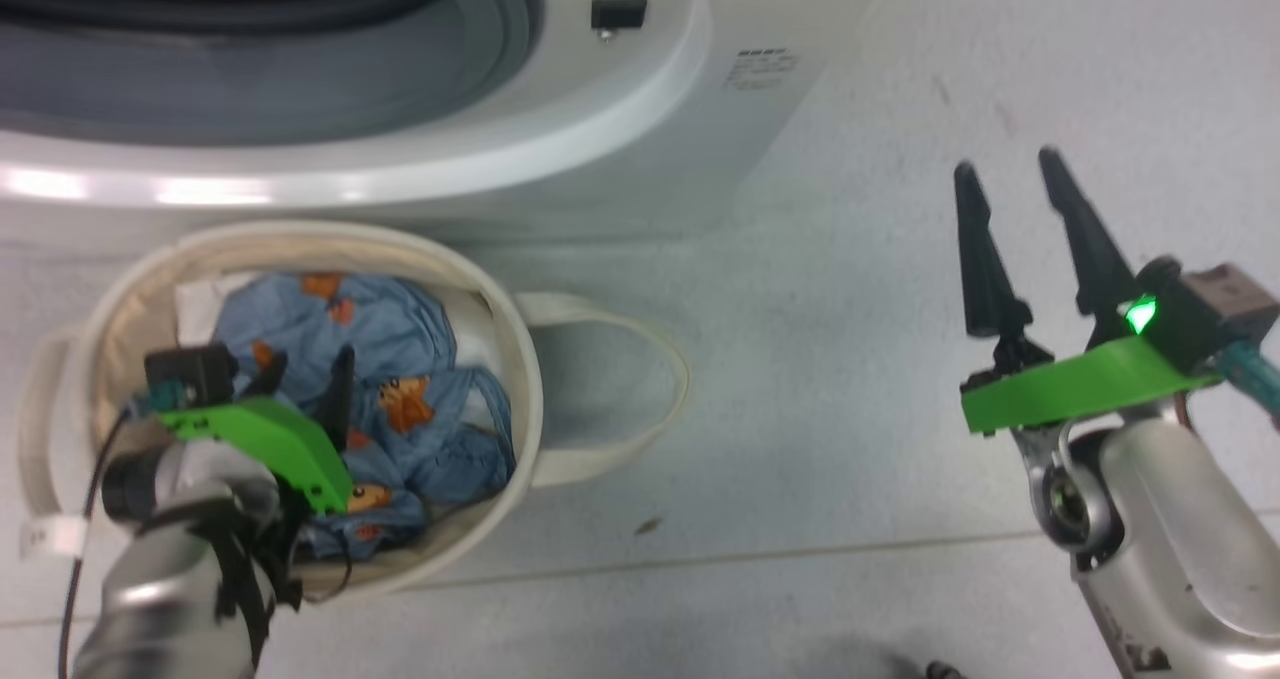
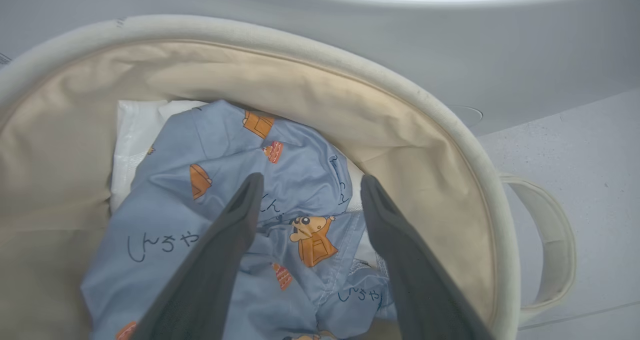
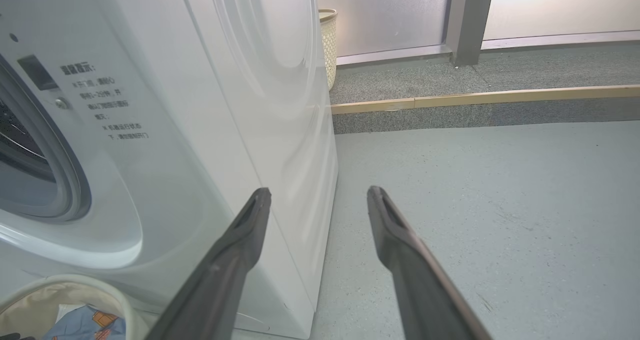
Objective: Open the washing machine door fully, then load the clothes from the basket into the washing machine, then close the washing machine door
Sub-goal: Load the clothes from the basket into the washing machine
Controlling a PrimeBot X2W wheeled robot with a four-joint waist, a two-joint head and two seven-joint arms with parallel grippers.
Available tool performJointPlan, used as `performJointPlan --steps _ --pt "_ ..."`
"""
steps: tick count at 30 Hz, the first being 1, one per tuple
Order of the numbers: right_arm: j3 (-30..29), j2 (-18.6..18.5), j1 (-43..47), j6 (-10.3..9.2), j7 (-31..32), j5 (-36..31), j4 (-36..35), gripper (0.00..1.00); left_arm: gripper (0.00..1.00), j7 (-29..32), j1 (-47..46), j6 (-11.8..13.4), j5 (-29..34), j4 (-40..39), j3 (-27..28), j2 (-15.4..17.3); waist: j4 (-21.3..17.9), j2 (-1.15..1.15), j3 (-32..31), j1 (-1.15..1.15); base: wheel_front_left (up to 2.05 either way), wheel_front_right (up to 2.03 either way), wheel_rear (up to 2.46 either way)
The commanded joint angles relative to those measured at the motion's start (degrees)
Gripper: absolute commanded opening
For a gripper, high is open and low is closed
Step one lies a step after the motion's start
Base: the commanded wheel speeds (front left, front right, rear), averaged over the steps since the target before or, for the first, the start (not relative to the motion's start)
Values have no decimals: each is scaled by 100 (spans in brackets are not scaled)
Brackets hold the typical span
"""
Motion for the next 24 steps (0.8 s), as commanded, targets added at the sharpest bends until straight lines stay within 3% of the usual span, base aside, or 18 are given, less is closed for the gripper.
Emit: performJointPlan --steps 1,12,24 --pt "69 -49 -10 3 16 -51 -231 100 100 18 -99 14 -50 -13 124 203 -18 0 287 -1 0 0 0" --pt "-208 -18 -14 3 129 -264 -605 100 100 1039 -287 43 913 140 -994 478 -152 0 835 -1 0 0 0" --pt "-302 109 -38 3 128 -351 -810 100 100 1843 -444 18 917 152 -1270 577 -255 0 1336 -1 0 0 0"
